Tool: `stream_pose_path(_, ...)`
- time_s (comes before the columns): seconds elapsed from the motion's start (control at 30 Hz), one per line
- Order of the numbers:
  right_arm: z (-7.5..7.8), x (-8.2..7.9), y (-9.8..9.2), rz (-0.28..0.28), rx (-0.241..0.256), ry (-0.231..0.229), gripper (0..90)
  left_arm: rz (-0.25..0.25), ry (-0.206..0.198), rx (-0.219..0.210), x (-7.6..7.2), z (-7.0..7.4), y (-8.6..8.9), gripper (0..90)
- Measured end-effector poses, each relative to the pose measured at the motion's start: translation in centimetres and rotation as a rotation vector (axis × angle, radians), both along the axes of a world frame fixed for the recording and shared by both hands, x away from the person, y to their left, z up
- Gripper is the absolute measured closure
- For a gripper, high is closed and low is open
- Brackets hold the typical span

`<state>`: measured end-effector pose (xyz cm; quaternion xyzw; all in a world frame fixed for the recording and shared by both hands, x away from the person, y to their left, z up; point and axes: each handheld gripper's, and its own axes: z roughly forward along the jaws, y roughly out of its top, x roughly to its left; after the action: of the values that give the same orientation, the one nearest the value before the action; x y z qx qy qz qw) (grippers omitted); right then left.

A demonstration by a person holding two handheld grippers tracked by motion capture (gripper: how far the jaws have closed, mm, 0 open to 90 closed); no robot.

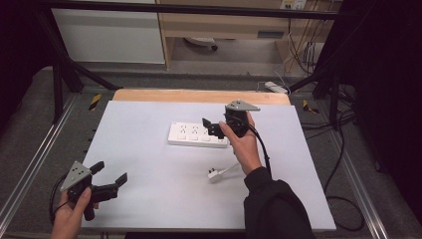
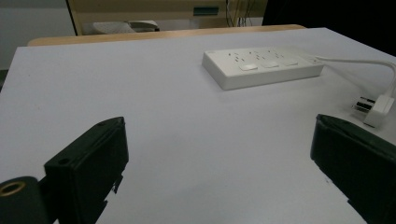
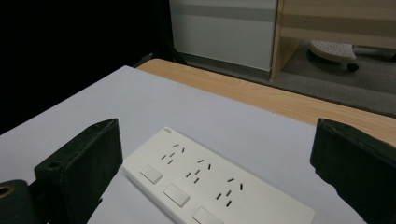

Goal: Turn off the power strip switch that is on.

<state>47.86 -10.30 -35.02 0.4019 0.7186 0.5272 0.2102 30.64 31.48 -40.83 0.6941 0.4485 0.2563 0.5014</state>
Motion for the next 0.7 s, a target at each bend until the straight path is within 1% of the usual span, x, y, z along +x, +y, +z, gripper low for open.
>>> stream_pose_path(0.17, 0.6, -0.4, -1.3, -0.018, 0.004, -0.014, 3.1, 0.0, 0.001, 0.002, 0.0, 0.0, 0.0, 4.1)
stream_pose_path(0.3, 1.1, -0.9, -2.3, -0.027, -0.002, -0.022, 3.9, 0.003, -0.003, -0.006, 0.0, 0.0, -0.1, 4.1)
stream_pose_path(0.4, 1.4, -1.3, -3.1, -0.029, -0.011, -0.03, 4.9, 0.003, 0.003, 0.002, 0.0, 0.0, 0.0, 4.1)
stream_pose_path(0.53, 2.0, -1.9, -4.4, -0.036, 0.001, -0.048, 5.0, 0.009, 0.007, -0.002, 0.1, -0.1, 0.0, 4.1)
stream_pose_path(0.7, 2.4, -2.7, -5.7, -0.043, 0.004, -0.068, 5.2, 0.01, 0.006, -0.002, 0.1, -0.1, 0.0, 4.1)
